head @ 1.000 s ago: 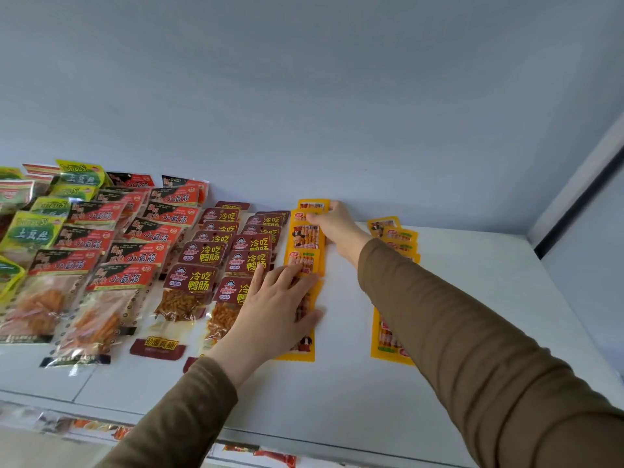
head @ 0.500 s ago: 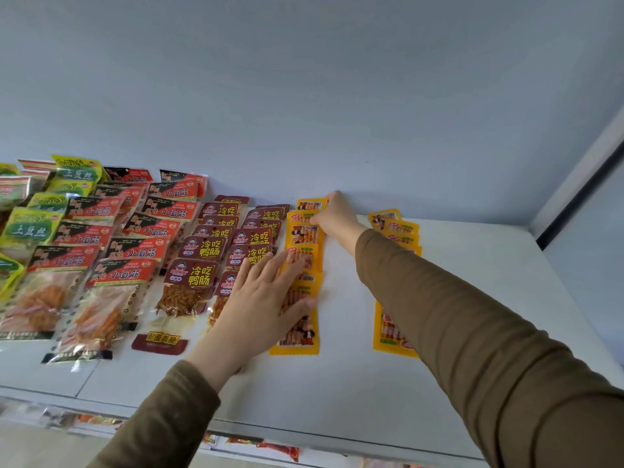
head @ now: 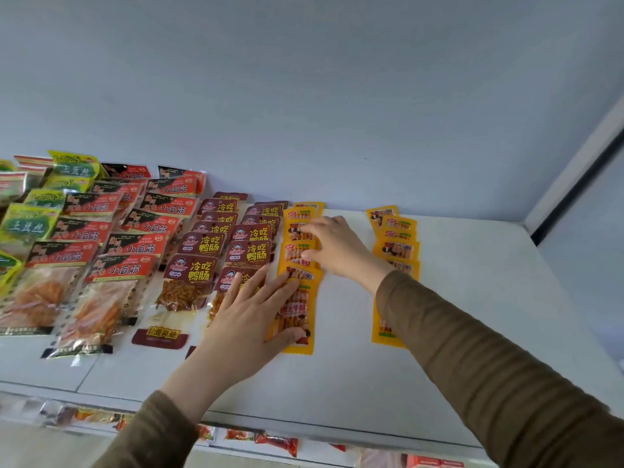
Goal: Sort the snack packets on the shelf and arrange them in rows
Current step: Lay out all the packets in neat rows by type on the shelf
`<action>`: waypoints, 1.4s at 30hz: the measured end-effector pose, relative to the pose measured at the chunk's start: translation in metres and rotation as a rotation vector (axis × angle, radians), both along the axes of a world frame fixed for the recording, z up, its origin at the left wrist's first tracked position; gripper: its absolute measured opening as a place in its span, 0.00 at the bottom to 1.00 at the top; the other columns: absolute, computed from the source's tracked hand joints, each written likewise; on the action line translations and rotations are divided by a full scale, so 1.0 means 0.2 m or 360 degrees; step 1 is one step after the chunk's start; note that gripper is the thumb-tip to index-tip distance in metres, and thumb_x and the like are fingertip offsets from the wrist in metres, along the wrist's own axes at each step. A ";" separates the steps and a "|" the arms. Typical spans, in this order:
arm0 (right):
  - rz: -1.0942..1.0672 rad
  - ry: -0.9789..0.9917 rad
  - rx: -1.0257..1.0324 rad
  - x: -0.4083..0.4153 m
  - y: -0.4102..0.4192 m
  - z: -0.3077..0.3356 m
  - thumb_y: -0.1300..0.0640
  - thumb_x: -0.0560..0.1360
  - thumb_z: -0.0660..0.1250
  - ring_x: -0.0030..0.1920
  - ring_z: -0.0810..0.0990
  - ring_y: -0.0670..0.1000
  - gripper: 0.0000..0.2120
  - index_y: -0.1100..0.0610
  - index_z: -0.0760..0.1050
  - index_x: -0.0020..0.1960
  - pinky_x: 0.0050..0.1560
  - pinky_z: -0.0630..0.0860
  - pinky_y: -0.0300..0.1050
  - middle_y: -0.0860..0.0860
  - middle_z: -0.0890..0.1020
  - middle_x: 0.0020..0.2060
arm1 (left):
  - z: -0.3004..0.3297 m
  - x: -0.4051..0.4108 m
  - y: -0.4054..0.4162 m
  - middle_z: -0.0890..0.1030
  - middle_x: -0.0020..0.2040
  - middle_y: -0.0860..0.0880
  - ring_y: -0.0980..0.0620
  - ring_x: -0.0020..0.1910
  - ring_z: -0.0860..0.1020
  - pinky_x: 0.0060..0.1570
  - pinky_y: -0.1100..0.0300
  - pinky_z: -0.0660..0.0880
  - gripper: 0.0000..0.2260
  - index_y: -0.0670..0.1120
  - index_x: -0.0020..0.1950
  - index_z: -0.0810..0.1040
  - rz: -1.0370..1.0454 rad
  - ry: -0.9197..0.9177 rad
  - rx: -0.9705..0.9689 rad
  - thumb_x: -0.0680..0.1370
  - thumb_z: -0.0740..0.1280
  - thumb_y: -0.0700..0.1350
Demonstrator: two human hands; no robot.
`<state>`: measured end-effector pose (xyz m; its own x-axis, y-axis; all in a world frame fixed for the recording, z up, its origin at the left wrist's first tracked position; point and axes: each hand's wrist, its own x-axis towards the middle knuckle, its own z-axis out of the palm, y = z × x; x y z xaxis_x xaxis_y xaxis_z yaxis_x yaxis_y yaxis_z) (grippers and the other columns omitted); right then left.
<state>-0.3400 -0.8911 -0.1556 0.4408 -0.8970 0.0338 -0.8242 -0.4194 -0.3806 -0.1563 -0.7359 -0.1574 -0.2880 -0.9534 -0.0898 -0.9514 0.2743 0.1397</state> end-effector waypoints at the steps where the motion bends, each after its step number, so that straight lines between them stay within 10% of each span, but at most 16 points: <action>1: -0.0017 -0.0002 -0.0041 0.00 0.02 -0.01 0.46 0.79 0.68 0.74 0.61 0.55 0.27 0.50 0.68 0.76 0.72 0.64 0.53 0.50 0.68 0.75 | 0.00 0.00 0.00 0.43 0.83 0.61 0.53 0.82 0.35 0.80 0.42 0.37 0.41 0.63 0.83 0.43 0.0007 0.0005 0.0008 0.72 0.39 0.77; 11: -0.0129 0.0092 -0.0108 -0.01 0.14 0.04 0.45 0.79 0.67 0.44 0.78 0.50 0.10 0.51 0.72 0.48 0.38 0.69 0.46 0.47 0.79 0.43 | -0.03 -0.01 0.00 0.50 0.84 0.56 0.50 0.83 0.42 0.80 0.42 0.38 0.41 0.64 0.82 0.45 0.0055 0.0001 -0.0053 0.71 0.41 0.78; 25: -0.0150 -0.0380 0.0143 0.02 0.18 0.04 0.57 0.79 0.67 0.46 0.78 0.47 0.03 0.52 0.80 0.48 0.44 0.70 0.43 0.43 0.78 0.41 | -0.04 -0.02 0.03 0.51 0.84 0.57 0.51 0.83 0.44 0.80 0.42 0.37 0.38 0.63 0.82 0.48 0.0072 0.0022 -0.0109 0.74 0.40 0.76; 30: -0.0244 -0.0433 -0.0122 0.01 0.16 -0.01 0.54 0.79 0.68 0.48 0.79 0.47 0.02 0.50 0.79 0.49 0.49 0.76 0.46 0.46 0.79 0.48 | -0.05 -0.01 0.03 0.53 0.83 0.57 0.51 0.83 0.45 0.80 0.41 0.38 0.38 0.62 0.83 0.49 0.0068 0.0037 -0.0125 0.75 0.39 0.76; 37: -0.0001 0.0025 -0.0229 0.05 -0.01 -0.01 0.52 0.85 0.56 0.76 0.61 0.55 0.22 0.50 0.64 0.78 0.72 0.67 0.56 0.50 0.66 0.77 | -0.05 -0.10 -0.07 0.46 0.85 0.54 0.50 0.83 0.42 0.80 0.43 0.35 0.31 0.61 0.83 0.43 0.0062 0.0031 -0.0210 0.81 0.37 0.68; 42: -0.0072 0.0175 -0.0310 0.06 -0.03 -0.06 0.49 0.84 0.57 0.71 0.67 0.56 0.21 0.51 0.68 0.76 0.65 0.71 0.56 0.50 0.71 0.72 | -0.07 -0.11 -0.09 0.49 0.85 0.53 0.50 0.83 0.46 0.78 0.43 0.33 0.32 0.60 0.83 0.45 0.0077 -0.0016 -0.0189 0.80 0.36 0.69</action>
<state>-0.3282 -0.8964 -0.1678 0.4107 -0.8973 0.1620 -0.8760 -0.4376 -0.2030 -0.1780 -0.7544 -0.1722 -0.2412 -0.9702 0.0222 -0.9651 0.2422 0.0995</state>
